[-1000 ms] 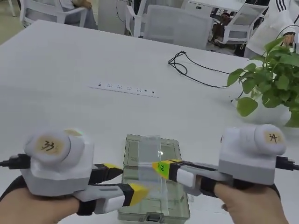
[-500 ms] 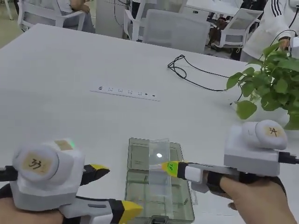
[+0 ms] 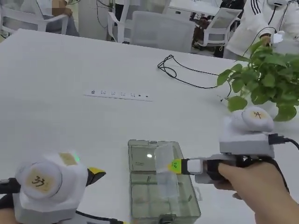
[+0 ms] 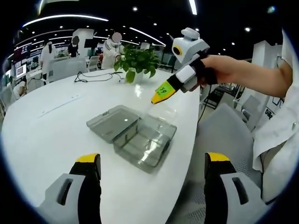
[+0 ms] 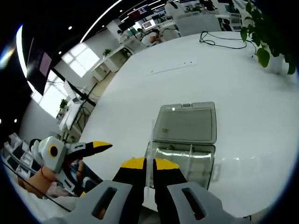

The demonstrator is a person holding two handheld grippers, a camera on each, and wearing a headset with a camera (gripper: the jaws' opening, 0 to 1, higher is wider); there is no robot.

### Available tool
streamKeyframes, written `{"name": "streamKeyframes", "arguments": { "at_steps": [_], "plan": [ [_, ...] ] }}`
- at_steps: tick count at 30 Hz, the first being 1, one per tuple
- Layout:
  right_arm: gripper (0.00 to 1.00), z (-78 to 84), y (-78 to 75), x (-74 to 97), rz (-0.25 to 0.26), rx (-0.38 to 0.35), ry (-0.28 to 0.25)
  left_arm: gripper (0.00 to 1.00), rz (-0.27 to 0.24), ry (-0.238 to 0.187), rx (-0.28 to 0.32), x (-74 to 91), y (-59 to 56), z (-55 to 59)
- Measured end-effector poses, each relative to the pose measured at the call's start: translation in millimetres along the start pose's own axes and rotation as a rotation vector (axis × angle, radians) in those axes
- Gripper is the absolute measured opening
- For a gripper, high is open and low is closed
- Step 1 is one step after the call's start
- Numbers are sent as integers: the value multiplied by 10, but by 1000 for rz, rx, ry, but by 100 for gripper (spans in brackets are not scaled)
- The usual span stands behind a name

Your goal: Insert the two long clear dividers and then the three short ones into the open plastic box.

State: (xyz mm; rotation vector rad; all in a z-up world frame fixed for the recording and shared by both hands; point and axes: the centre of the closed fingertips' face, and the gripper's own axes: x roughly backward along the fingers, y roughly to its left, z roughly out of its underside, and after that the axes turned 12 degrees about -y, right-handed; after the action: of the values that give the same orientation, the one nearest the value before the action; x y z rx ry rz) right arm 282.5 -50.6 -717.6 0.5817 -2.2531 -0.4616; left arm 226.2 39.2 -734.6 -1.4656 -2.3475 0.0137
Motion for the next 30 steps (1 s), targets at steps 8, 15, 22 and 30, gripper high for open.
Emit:
{"name": "streamKeyframes", "arguments": {
  "at_steps": [8,15,22,30],
  "plan": [
    [6,186,-73,-125,71,-31,82,93,43,1,-16,11,43,45],
    [6,324,-161,-230,129,-46,147,92,62,-14,-9,14,52,71],
    [6,416,-217,-292,161,-62,180,92,72,-21,7,18,67,106],
    [6,477,-255,-320,182,-76,189,92,78,-24,23,1,73,120]
  ]
}}
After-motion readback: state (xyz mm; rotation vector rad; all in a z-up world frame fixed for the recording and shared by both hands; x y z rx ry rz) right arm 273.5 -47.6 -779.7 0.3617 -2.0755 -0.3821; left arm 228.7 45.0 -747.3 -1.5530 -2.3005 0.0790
